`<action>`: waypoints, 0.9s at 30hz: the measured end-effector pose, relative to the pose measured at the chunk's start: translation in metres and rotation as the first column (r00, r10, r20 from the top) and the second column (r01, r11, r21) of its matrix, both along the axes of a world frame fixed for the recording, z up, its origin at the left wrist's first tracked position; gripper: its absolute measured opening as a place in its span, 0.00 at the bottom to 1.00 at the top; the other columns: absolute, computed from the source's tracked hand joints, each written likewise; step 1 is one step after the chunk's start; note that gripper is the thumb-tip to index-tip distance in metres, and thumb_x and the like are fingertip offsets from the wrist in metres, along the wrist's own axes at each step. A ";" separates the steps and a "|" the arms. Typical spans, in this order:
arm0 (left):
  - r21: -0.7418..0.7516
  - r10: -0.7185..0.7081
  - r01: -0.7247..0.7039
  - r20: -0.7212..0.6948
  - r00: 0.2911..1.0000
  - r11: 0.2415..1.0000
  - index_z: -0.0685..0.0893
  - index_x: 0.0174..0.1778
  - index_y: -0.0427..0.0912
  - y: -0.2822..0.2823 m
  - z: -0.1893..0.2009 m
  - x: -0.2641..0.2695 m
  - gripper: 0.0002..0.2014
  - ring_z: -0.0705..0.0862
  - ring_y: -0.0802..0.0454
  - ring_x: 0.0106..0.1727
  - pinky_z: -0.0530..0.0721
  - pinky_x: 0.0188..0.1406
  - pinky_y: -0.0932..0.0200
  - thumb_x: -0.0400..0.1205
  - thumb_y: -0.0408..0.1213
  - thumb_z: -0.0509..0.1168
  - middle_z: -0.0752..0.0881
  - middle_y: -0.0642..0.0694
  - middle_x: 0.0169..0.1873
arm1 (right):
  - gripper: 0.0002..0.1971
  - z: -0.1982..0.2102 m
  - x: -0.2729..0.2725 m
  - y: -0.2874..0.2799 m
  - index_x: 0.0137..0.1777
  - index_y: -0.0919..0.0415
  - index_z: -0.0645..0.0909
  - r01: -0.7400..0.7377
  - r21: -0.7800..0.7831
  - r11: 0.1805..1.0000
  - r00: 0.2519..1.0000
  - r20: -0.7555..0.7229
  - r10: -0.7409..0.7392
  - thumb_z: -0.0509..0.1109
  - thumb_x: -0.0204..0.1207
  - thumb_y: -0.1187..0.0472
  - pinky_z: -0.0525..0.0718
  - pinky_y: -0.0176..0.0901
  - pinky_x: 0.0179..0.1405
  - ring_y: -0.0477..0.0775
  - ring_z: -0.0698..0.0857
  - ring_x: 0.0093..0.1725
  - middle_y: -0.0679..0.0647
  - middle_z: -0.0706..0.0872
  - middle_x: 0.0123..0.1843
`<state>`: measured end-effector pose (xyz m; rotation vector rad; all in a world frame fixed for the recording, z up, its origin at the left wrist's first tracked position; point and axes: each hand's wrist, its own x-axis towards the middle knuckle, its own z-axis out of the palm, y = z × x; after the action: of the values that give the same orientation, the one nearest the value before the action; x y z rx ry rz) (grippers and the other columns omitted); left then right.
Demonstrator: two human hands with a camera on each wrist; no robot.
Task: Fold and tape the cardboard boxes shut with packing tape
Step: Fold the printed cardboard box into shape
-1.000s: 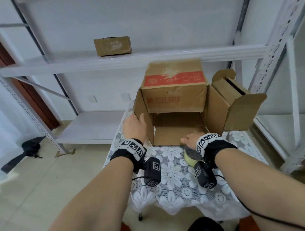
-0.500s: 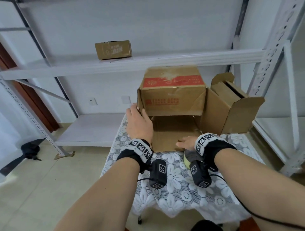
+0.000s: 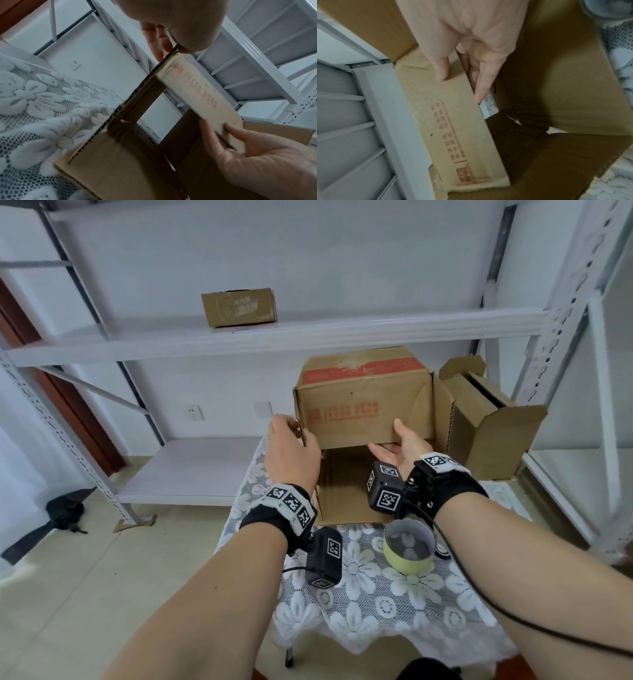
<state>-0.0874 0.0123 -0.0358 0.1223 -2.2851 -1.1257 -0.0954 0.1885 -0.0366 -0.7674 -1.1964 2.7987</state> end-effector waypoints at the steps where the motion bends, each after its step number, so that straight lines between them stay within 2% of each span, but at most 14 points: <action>1: -0.009 -0.001 0.001 0.004 1.000 1.000 0.67 0.49 0.47 0.000 0.000 0.000 0.08 0.81 0.47 0.42 0.82 0.45 0.46 0.82 0.37 0.62 0.80 0.47 0.48 | 0.24 0.002 0.003 0.000 0.67 0.66 0.75 0.035 0.017 0.999 0.999 -0.017 -0.035 0.72 0.77 0.52 0.89 0.50 0.36 0.64 0.89 0.48 0.67 0.85 0.56; 3: -0.031 -0.013 0.013 0.002 1.000 0.999 0.66 0.49 0.46 0.000 0.002 0.001 0.08 0.79 0.46 0.41 0.81 0.42 0.47 0.83 0.37 0.62 0.79 0.44 0.48 | 0.19 0.009 0.008 0.001 0.60 0.64 0.76 0.107 0.042 0.993 0.993 -0.058 -0.104 0.72 0.77 0.51 0.89 0.48 0.34 0.63 0.89 0.45 0.65 0.85 0.52; 7: -0.007 -0.064 0.064 -0.038 0.997 0.998 0.67 0.52 0.47 0.002 0.004 0.003 0.07 0.82 0.45 0.41 0.83 0.44 0.46 0.85 0.39 0.60 0.81 0.44 0.48 | 0.16 0.031 0.011 0.000 0.60 0.60 0.75 0.195 0.063 0.979 0.973 -0.136 -0.185 0.69 0.78 0.52 0.87 0.46 0.30 0.61 0.87 0.44 0.62 0.85 0.54; 8: 0.015 -0.078 0.079 -0.059 0.995 0.997 0.68 0.55 0.47 0.001 0.005 0.003 0.07 0.83 0.44 0.43 0.83 0.45 0.45 0.85 0.40 0.59 0.81 0.45 0.47 | 0.14 0.036 0.012 0.000 0.59 0.60 0.76 0.198 0.068 0.978 0.972 -0.145 -0.187 0.68 0.79 0.53 0.86 0.45 0.29 0.60 0.88 0.43 0.62 0.85 0.53; 12: 0.042 -0.108 0.114 -0.137 0.985 0.993 0.68 0.74 0.46 0.001 0.011 0.008 0.19 0.82 0.48 0.44 0.80 0.46 0.50 0.88 0.47 0.52 0.79 0.57 0.40 | 0.11 0.057 0.021 0.000 0.49 0.62 0.77 0.159 0.021 0.987 0.965 -0.215 -0.151 0.61 0.82 0.54 0.84 0.43 0.27 0.58 0.86 0.35 0.60 0.83 0.42; 13: 0.039 -0.119 0.126 -0.151 0.981 0.991 0.68 0.76 0.47 0.001 0.012 0.009 0.20 0.83 0.48 0.46 0.79 0.49 0.51 0.89 0.48 0.51 0.80 0.57 0.43 | 0.13 0.062 0.023 -0.001 0.46 0.62 0.77 0.151 0.001 0.989 0.961 -0.234 -0.147 0.61 0.82 0.52 0.84 0.43 0.28 0.58 0.85 0.35 0.60 0.83 0.39; 15: 0.040 -0.169 0.179 -0.192 0.967 0.983 0.71 0.74 0.47 0.000 0.012 0.007 0.21 0.83 0.46 0.56 0.79 0.57 0.50 0.89 0.49 0.47 0.84 0.50 0.55 | 0.16 0.069 0.025 -0.002 0.43 0.64 0.76 0.130 -0.037 0.991 0.953 -0.270 -0.135 0.64 0.80 0.49 0.85 0.44 0.31 0.58 0.85 0.35 0.61 0.82 0.37; 16: 0.044 -0.196 0.210 -0.217 0.956 0.977 0.73 0.73 0.46 -0.001 0.012 0.006 0.22 0.83 0.45 0.58 0.79 0.60 0.48 0.88 0.49 0.45 0.85 0.46 0.58 | 0.18 0.072 0.026 -0.002 0.43 0.64 0.76 0.111 -0.052 0.992 0.948 -0.295 -0.122 0.66 0.79 0.47 0.86 0.44 0.31 0.58 0.86 0.34 0.61 0.83 0.38; 18: 0.054 -0.222 0.239 -0.221 0.950 0.970 0.73 0.72 0.45 -0.001 0.011 0.005 0.23 0.84 0.45 0.50 0.82 0.55 0.44 0.86 0.49 0.45 0.86 0.43 0.49 | 0.19 0.074 0.026 -0.003 0.43 0.65 0.76 0.060 -0.052 0.997 0.935 -0.347 -0.074 0.69 0.77 0.47 0.87 0.44 0.32 0.59 0.88 0.36 0.62 0.85 0.39; 20: 0.052 -0.254 0.267 -0.183 0.950 0.962 0.69 0.75 0.44 0.002 0.014 0.007 0.20 0.81 0.50 0.37 0.83 0.46 0.42 0.87 0.39 0.51 0.82 0.48 0.37 | 0.15 0.076 0.026 -0.005 0.44 0.64 0.76 0.018 -0.003 1.000 0.926 -0.377 -0.018 0.69 0.78 0.50 0.88 0.45 0.34 0.60 0.89 0.40 0.62 0.86 0.42; 22: 0.047 -0.287 0.295 -0.137 0.948 0.954 0.66 0.78 0.43 0.005 0.017 0.007 0.24 0.80 0.53 0.35 0.84 0.46 0.42 0.84 0.32 0.56 0.78 0.53 0.37 | 0.12 0.077 0.026 -0.006 0.44 0.63 0.76 0.000 0.029 1.000 0.920 -0.391 0.012 0.66 0.80 0.54 0.89 0.46 0.35 0.62 0.89 0.43 0.63 0.87 0.45; 24: 0.072 -0.310 0.317 -0.097 0.946 0.946 0.63 0.80 0.45 0.008 0.021 0.006 0.28 0.82 0.51 0.39 0.85 0.49 0.41 0.83 0.37 0.60 0.78 0.54 0.40 | 0.10 0.079 0.025 -0.008 0.44 0.64 0.75 -0.006 0.027 1.000 0.921 -0.388 0.016 0.64 0.81 0.57 0.89 0.47 0.35 0.64 0.89 0.45 0.65 0.86 0.46; 27: 0.028 -0.323 0.324 -0.051 0.945 0.945 0.59 0.81 0.47 0.009 0.021 0.007 0.37 0.83 0.51 0.43 0.86 0.49 0.44 0.79 0.60 0.60 0.79 0.54 0.43 | 0.09 0.078 0.023 -0.008 0.41 0.65 0.74 -0.010 0.018 1.000 0.927 -0.374 0.016 0.63 0.80 0.61 0.89 0.48 0.33 0.66 0.88 0.46 0.67 0.85 0.47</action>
<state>-0.0809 0.0217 -0.0144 -0.2734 -2.2985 -1.3183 -0.0727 0.1802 0.0417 -0.2031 -1.1503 2.7645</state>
